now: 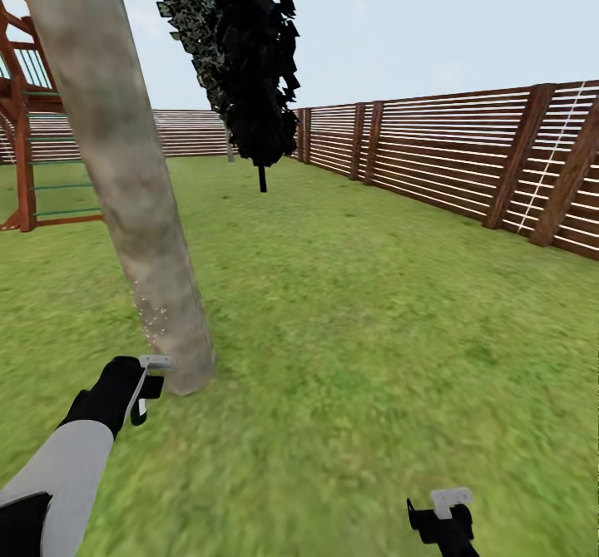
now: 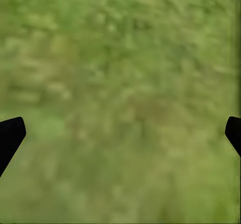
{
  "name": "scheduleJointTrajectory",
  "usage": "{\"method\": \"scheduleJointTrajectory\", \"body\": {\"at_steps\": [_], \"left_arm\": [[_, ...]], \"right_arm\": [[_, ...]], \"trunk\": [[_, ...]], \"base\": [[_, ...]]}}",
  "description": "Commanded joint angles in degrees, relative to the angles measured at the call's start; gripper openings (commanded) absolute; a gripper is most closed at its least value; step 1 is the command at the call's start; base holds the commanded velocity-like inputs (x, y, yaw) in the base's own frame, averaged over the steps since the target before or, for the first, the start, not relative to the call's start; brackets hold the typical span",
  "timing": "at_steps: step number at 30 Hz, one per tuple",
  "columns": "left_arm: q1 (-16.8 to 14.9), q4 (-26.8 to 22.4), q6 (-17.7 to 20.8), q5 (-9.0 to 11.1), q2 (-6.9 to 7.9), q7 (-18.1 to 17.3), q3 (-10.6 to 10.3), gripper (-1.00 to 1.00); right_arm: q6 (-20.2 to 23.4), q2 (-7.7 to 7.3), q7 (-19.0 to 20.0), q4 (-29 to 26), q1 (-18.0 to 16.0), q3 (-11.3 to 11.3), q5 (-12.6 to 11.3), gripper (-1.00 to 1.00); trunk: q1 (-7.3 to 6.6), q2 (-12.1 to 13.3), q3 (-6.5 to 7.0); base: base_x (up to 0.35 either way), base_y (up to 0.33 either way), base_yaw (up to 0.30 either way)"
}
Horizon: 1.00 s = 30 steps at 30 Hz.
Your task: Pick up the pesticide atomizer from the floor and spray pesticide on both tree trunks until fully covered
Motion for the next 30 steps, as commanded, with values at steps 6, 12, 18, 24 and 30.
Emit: {"method": "scheduleJointTrajectory", "body": {"at_steps": [6, 12, 18, 24, 30], "left_arm": [[-0.04, -0.41, 0.20, -0.62, -0.03, -0.50, 0.24, -1.00], [-0.06, -0.65, 0.20, -0.55, -0.10, -0.50, 0.25, -1.00], [0.02, 0.02, 0.14, -0.86, 1.20, -0.64, 0.62, -1.00], [0.04, 0.07, 0.20, -0.58, 1.65, -0.52, 0.27, -1.00], [-0.03, -0.10, 0.15, -0.70, -2.14, -0.45, 0.25, -1.00]], "right_arm": [[-0.22, -0.01, -0.29, 0.12, -0.06, -0.34, 0.60, 1.00], [-0.22, -0.01, -0.29, 0.12, -0.06, -0.32, 0.60, 1.00], [-0.22, -0.01, -0.29, 0.12, -0.06, -0.33, 0.60, 1.00], [-0.22, -0.01, -0.29, 0.12, -0.06, -0.31, 0.60, 1.00], [-0.22, -0.01, -0.29, 0.12, -0.06, -0.33, 0.60, 1.00]], "trunk": [[0.00, -0.02, -0.05], [0.00, -0.02, -0.05], [0.00, -0.02, -0.05], [0.00, -0.02, -0.05], [0.00, -0.02, -0.05]], "base": [[0.139, -0.261, 0.000], [0.092, -0.265, 0.053], [0.005, -0.274, 0.256], [0.123, -0.245, 0.176], [0.249, -0.177, 0.006]]}}
